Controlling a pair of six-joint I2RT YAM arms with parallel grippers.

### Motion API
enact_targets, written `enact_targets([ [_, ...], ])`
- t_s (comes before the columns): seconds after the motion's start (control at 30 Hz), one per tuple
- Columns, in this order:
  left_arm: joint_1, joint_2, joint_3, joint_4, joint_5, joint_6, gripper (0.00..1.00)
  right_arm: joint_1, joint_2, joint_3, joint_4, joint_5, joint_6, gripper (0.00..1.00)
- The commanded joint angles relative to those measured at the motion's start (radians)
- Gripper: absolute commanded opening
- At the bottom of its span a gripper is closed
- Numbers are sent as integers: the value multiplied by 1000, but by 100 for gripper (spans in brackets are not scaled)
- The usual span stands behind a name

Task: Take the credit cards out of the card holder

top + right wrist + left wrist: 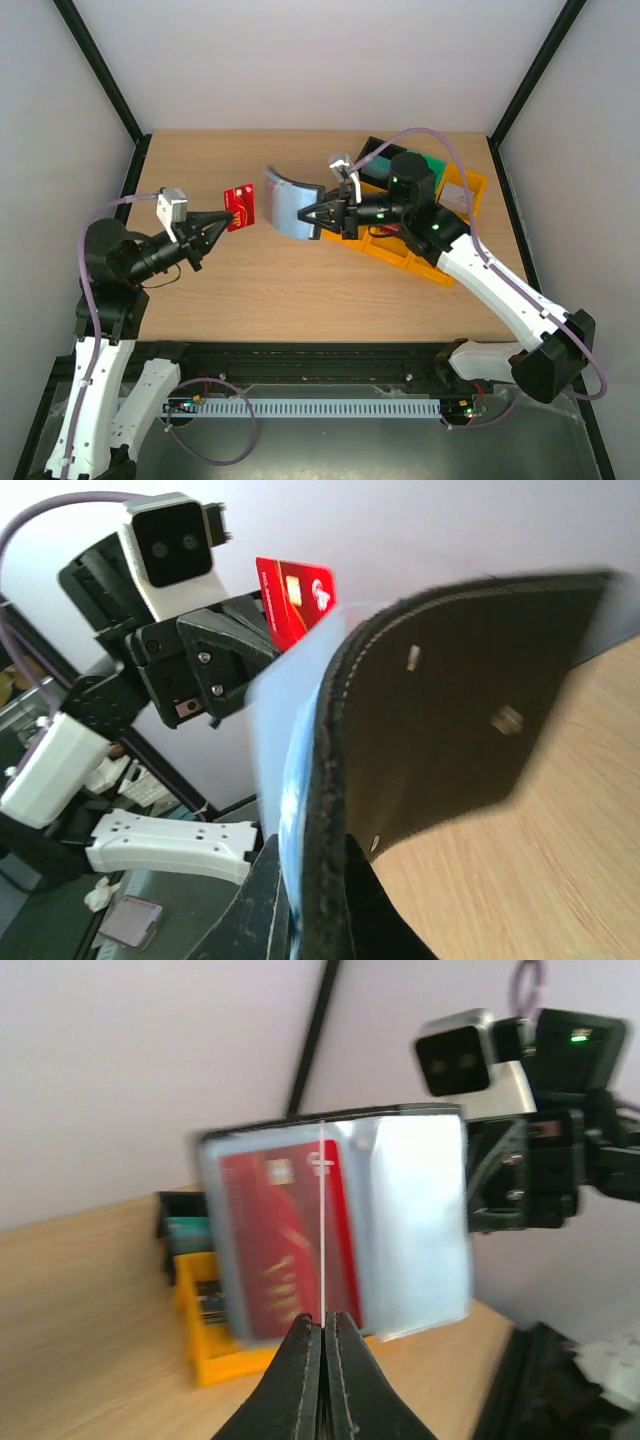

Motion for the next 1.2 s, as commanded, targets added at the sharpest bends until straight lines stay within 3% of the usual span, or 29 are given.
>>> enact_targets([
  [0.0,10,-21,60,-181,-226,241,2,-66,-75,-33,-45,0,-37,2],
  [0.17,30,-49,71,-99,-330,182,2,-94,-65,-72,-70,30,-32,2],
  [0.3,43,-48,11,116,-56,-70,2,-64,-2,-104,-40,22,40,2],
  [0.37,43,-62,-54,297,40,-240,2,24,30,-118,5,51,65,2],
  [0.5,52,-64,-43,251,-61,-226,2,143,144,-210,357,67,298,2],
  [0.73,66,-68,-67,263,-74,-297,2,174,448,-274,699,29,560,2],
  [0.8,71,-71,-67,259,-86,-303,2,174,517,-271,653,-3,523,2],
  [0.9,76,-71,-65,263,-90,-316,2,166,584,-238,381,12,339,3],
  [1.0,78,-75,-57,254,-102,-311,2,146,617,-176,49,118,131,30],
  [1.07,79,-74,-56,252,-109,-309,2,118,616,-139,-111,232,76,38],
  [1.17,82,-73,-56,254,-111,-304,2,34,566,-139,-221,390,116,51],
])
